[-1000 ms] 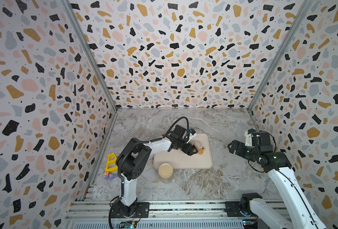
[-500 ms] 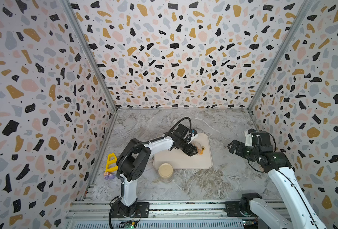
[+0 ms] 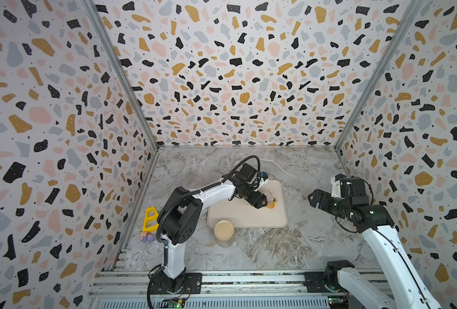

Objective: Pour the cookies out of the jar
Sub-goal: Pour the cookies in the jar onto the tray.

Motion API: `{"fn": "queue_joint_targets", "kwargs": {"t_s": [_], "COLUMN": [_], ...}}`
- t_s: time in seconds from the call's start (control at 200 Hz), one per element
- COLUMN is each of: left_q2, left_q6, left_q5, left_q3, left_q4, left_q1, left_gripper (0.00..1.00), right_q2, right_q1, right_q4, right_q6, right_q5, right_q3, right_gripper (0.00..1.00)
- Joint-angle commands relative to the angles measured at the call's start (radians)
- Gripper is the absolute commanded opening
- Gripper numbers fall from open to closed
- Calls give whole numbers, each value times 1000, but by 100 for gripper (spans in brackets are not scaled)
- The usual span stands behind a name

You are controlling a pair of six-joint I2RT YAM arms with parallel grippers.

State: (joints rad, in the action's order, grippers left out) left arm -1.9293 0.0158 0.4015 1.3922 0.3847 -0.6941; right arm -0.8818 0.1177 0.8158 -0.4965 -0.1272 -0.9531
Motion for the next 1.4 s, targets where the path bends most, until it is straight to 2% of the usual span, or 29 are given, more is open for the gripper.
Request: {"fn": "queue_joint_targets", "kwargs": {"t_s": [0.0,0.15,0.516,0.976,1.392], "left_q2": [0,33,5,27,27], "left_q6": [12,6,3,33,30], "left_q5": [5,-1,-12,-44,-46], "left_q3": [19,13,13,46,27], "left_q4": [11,12,16,129,106], "left_q1": [-5,-9,-10,-35,-39], "left_gripper": [0,0,0,0,0], "right_q2": [7,13,14,22,24], "right_q1": [-3,-3,-4,-4,-3], "right_q4": [29,33,36,25,34], "right_q6": [1,2,4,-4,-3], "right_q5": [5,8,9,1,4], "right_q3": [-34,-37,-33,-13,-14], "right_gripper": [98,98,98,98,98]}}
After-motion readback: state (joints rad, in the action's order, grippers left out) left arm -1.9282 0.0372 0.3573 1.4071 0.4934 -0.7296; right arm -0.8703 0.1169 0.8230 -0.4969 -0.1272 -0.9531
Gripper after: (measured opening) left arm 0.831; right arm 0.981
